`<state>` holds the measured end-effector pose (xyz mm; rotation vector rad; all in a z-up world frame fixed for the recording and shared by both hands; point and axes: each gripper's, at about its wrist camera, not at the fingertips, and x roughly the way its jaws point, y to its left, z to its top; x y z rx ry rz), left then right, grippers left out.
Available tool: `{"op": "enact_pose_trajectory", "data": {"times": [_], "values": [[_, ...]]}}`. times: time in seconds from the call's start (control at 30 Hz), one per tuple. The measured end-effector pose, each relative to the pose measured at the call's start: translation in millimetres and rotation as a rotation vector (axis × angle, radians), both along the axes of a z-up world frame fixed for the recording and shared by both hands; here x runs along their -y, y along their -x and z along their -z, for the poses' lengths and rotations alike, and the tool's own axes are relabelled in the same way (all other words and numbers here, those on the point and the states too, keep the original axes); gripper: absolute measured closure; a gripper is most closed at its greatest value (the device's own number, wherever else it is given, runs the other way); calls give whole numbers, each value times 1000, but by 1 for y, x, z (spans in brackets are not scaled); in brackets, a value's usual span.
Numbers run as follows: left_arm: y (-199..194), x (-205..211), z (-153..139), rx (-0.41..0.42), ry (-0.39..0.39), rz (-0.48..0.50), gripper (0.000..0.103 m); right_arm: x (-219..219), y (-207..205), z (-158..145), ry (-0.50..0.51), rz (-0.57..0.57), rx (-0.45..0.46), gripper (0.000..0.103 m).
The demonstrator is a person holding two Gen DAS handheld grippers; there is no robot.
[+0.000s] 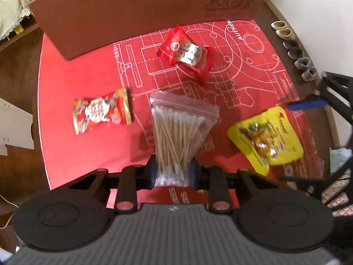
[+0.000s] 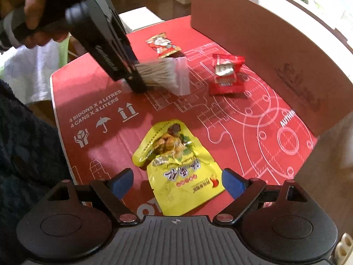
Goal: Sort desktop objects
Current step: 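Grasp the clear cotton-swab bag with the left tool while the right tool grasps the yellow packet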
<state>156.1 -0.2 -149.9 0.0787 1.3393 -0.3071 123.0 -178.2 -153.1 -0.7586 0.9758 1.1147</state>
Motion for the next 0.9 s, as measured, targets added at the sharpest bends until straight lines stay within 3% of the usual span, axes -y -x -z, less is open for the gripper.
{"op": "enact_pose_trajectory", "data": {"times": [0.27, 0.5, 0.67, 0.7, 0.73, 0.77, 0.9], "values": [[10, -8, -15, 23, 15, -19, 79, -17, -3, 18, 44, -126, 19, 14], [17, -12, -21, 34, 23, -24, 79, -14, -15, 19, 25, -31, -37, 29], [19, -14, -26, 47, 24, -22, 79, -6, -13, 13, -8, 107, -75, 37], [19, -15, -27, 49, 24, -21, 79, -3, -13, 11, -17, 137, -77, 45], [18, -14, -28, 51, 25, -18, 79, -1, -13, 9, -25, 171, -87, 86], [18, -13, -29, 55, 25, -14, 79, 0, -16, 7, -29, 216, -116, 97], [16, -8, -30, 62, 26, 5, 79, 8, -20, 9, -21, 314, -151, 100]]}}
